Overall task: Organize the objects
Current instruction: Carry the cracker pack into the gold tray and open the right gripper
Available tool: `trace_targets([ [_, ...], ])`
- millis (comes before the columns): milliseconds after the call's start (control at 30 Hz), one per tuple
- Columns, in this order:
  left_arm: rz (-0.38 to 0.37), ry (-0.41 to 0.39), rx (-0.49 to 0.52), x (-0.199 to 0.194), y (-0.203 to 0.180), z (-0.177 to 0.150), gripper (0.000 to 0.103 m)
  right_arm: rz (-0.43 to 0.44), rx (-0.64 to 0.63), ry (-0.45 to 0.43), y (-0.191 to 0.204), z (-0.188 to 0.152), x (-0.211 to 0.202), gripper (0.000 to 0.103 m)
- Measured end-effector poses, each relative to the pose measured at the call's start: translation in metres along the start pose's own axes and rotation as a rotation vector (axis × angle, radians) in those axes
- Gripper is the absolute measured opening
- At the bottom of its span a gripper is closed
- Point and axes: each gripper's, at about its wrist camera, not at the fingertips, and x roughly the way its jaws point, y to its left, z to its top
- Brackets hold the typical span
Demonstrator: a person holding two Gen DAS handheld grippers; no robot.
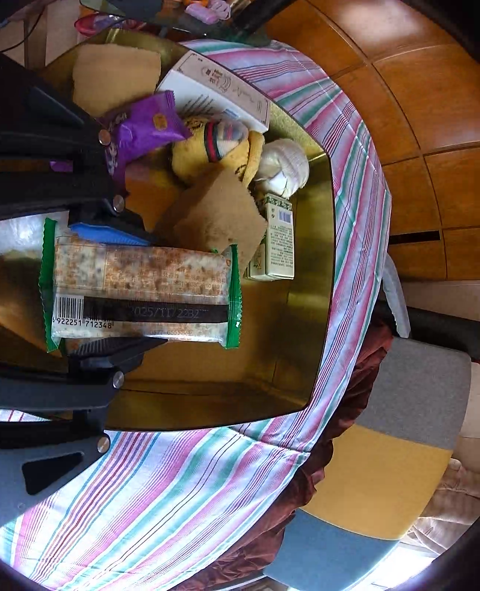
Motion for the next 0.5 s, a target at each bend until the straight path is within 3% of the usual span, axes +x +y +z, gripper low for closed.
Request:
trace_targets([
  [233,0.035,0.012,0.025,0.001,-0.008,-0.001,0.103,0.001,-0.001,0.019,-0.004,-0.008,0.001,0.044],
  [500,0.052,-0.02,0.017,-0.006,-0.011,0.0,0.103,0.015,0.041,-0.055,-0.007,-0.017,-0.023,0.051],
])
